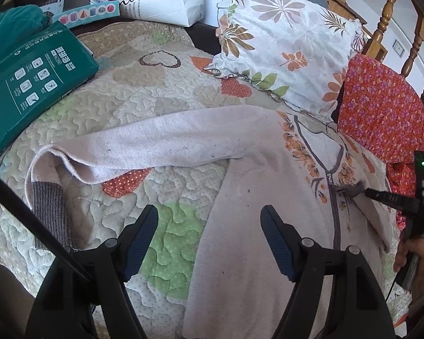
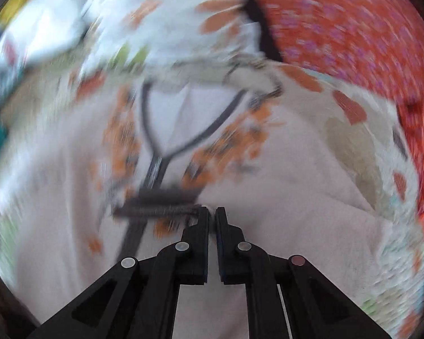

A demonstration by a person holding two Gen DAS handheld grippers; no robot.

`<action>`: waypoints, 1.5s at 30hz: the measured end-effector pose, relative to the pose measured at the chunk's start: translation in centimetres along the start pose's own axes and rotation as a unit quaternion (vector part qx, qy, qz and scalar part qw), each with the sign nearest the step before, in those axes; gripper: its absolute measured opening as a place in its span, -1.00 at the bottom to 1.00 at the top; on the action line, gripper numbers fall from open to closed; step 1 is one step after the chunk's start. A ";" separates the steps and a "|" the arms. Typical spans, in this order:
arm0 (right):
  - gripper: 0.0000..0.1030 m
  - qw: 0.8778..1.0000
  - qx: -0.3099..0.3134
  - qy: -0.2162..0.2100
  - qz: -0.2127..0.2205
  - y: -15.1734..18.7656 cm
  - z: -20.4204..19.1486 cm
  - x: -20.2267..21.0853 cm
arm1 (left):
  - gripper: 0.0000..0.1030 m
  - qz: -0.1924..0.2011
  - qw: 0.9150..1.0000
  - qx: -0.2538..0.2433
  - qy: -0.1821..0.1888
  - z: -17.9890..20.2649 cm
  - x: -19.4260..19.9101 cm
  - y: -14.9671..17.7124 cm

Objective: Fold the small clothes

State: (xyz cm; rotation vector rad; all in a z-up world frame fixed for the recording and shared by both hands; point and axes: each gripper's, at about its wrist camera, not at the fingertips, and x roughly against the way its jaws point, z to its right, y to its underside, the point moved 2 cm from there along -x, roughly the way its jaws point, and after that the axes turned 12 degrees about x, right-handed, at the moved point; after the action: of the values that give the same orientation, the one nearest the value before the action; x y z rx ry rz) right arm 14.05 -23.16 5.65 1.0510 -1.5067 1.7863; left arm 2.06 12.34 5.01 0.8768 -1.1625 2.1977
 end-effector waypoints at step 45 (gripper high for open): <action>-0.88 0.994 0.049 -0.095 0.032 -7.1 -22.0 -0.5 | 0.43 0.105 0.980 0.161 -0.047 -11.3 6.8 -4.6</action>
State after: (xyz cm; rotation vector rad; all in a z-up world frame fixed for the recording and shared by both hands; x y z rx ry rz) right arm 15.66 -0.20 7.72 1.2664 -1.5938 1.8637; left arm -2.87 25.16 7.61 1.0389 -0.9958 2.5927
